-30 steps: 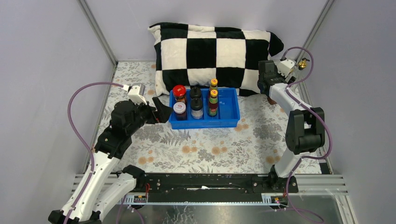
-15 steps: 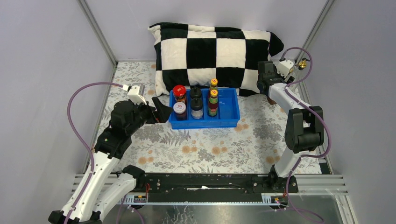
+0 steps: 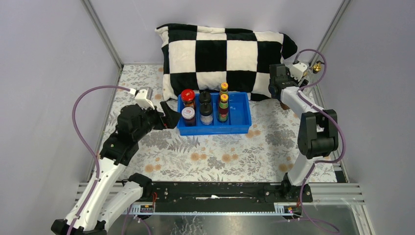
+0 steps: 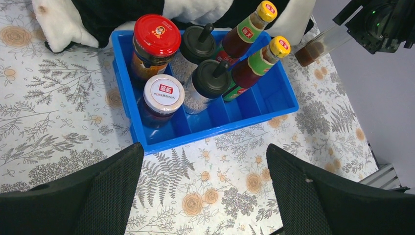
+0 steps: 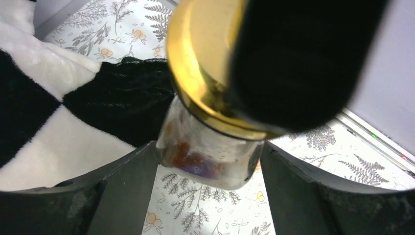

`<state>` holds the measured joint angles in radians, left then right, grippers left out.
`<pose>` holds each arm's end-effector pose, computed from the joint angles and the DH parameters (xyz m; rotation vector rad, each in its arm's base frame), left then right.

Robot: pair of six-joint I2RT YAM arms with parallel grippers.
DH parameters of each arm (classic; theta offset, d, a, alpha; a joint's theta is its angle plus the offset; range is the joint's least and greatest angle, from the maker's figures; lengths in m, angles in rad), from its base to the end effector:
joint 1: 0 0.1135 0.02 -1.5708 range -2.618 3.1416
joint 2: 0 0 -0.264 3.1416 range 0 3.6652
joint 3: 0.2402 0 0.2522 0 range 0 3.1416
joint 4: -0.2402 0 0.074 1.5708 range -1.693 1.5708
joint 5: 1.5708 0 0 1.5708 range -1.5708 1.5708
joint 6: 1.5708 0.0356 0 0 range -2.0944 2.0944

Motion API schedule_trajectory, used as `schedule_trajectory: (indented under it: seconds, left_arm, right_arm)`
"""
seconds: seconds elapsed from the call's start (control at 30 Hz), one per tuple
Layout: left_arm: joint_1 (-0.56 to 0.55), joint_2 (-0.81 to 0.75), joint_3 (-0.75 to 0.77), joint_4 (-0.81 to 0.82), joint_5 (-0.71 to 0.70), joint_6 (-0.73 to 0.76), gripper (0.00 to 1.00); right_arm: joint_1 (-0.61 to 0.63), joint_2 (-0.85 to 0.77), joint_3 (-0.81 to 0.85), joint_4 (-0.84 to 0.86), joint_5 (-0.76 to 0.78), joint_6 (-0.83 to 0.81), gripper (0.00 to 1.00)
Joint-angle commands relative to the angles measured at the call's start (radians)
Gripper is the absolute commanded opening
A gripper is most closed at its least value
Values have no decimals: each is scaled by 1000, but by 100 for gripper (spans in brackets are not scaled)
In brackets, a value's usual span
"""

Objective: Organize the condiment bottles
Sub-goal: Pick up the bottle from the center of the board.

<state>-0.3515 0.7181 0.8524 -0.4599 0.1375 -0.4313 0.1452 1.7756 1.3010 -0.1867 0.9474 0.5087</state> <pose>0.1480 -0.0595 0.3445 0.0185 1.9483 -0.6568 0.3938 0.0284 0.2552 0.8254 1.8125 -0.6345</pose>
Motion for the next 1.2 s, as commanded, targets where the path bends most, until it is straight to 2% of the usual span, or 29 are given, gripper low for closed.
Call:
schedule_trajectory:
  seconds: [0.0,0.23,0.4,0.57,0.9,1.17]
  left_arm:
    - [9,14,23,10,22,23,99]
    - [9,0,19,11,13,17,99]
    - [9,-7,16,9,12,16,99]
    - [9,-9,12,7,13,15,99]
    - [10,-8,15,7,17,2,99]
    - [9,-6,25,-2,15,-8,99]
  right_arm:
    - [8,23,57,38,71,-10,81]
    - [8,48,78,55,54,-41,77]
    - [8,48,69,69,42,-51,69]
    - [11,33,33,76,21,-47,56]
    - [47,-94,-110,84,-1,-22,40]
    - [98,-195,-195,71,-27,-20,40]
